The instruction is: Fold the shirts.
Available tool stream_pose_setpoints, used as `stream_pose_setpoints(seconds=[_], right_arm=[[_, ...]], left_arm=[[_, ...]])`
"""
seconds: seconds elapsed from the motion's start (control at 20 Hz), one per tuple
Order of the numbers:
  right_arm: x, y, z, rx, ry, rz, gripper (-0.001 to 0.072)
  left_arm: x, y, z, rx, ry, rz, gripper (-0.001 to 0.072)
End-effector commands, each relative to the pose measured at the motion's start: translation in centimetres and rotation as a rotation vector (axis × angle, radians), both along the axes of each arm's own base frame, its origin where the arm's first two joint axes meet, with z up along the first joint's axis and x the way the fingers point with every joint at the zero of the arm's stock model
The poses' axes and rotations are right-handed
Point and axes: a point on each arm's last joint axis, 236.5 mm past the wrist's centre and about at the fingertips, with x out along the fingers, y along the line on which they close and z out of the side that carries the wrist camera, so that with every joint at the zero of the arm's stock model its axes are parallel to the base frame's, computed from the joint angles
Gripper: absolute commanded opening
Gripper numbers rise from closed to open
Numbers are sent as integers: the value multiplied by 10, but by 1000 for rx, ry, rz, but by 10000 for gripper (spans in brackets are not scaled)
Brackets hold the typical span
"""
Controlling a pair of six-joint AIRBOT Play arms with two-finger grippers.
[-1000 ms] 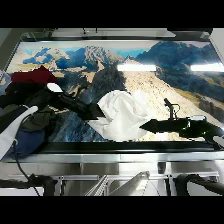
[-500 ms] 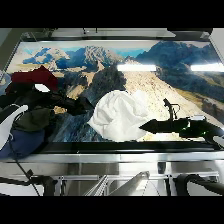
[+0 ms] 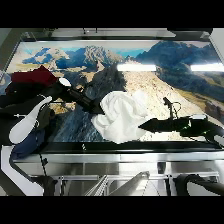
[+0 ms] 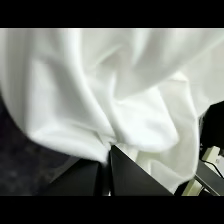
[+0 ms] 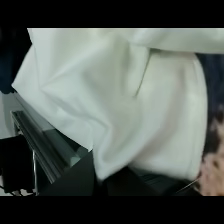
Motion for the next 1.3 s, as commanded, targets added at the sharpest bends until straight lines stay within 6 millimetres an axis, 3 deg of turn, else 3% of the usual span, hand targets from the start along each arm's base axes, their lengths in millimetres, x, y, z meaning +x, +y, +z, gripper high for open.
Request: stream_pose_setpoints(seconds=[0.0, 0.15, 0.3, 0.45, 0.55, 0.7, 0.85, 0.95, 1.05, 1.25], right_arm=[[2, 5, 44, 72, -86, 51, 14], [25, -7, 115, 79, -280, 17, 15], [33, -24, 231, 98, -600, -50, 15], [6, -36, 348, 48, -963, -113, 15], [-19, -42, 409, -35, -1177, -172, 14], [-50, -44, 469, -111, -1385, -263, 15], [-56, -46, 483, -130, -1432, -305, 15], [-38, -54, 470, -143, -1359, -316, 15], [-16, -58, 448, -127, -1261, -280, 15], [37, -64, 385, -47, -1008, -186, 16]], left_arm=[[-10, -10, 52, -64, -27, -124, 9], [-4, -10, 122, -100, -201, -138, 10], [-15, -7, 204, -132, -380, -151, 11], [-34, -3, 285, -165, -580, -129, 11], [-49, 1, 344, -192, -718, -85, 21], [-71, 7, 427, -259, -927, 26, 21], [-93, 16, 482, -307, -1092, 94, 26], [-89, 21, 480, -283, -1110, 123, 26], [-73, 20, 448, -242, -1031, 132, 27], [-21, 8, 343, -155, -769, 130, 29]])
